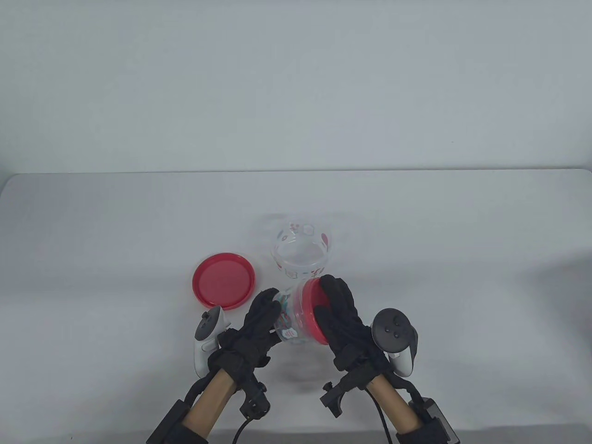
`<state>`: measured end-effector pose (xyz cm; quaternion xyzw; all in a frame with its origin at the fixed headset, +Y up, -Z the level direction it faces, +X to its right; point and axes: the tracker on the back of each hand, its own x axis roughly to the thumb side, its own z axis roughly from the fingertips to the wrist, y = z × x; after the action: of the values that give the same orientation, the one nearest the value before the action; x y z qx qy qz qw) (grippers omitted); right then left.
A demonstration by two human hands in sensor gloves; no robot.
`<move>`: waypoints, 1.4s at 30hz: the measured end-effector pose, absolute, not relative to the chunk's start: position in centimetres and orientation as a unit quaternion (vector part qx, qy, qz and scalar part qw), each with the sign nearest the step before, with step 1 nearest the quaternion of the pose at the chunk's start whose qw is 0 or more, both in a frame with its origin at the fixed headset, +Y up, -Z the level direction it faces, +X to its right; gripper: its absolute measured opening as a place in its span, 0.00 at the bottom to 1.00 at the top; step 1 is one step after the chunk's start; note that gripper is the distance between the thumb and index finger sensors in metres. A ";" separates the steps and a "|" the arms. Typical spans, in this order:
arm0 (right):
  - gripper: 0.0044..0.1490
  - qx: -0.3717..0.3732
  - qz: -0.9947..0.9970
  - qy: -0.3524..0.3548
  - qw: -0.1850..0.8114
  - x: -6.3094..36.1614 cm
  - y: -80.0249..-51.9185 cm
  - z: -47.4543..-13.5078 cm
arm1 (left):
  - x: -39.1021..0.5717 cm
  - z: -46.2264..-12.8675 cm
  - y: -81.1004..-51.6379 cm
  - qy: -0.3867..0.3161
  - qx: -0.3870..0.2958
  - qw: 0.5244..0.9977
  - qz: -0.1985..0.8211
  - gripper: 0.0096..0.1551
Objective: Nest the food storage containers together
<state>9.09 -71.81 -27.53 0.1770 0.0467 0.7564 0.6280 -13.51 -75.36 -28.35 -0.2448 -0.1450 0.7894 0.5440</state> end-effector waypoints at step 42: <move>0.45 0.341 0.853 -0.053 0.393 8.8 -70.5 -27.5 | -13.6 -28.2 -75.9 -0.167 -0.351 0.474 0.790 0.48</move>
<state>8.81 -70.51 -27.53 0.3405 -0.0534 0.8526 0.3928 -13.59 -75.90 -28.21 -0.3513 -0.1672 0.7899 0.4741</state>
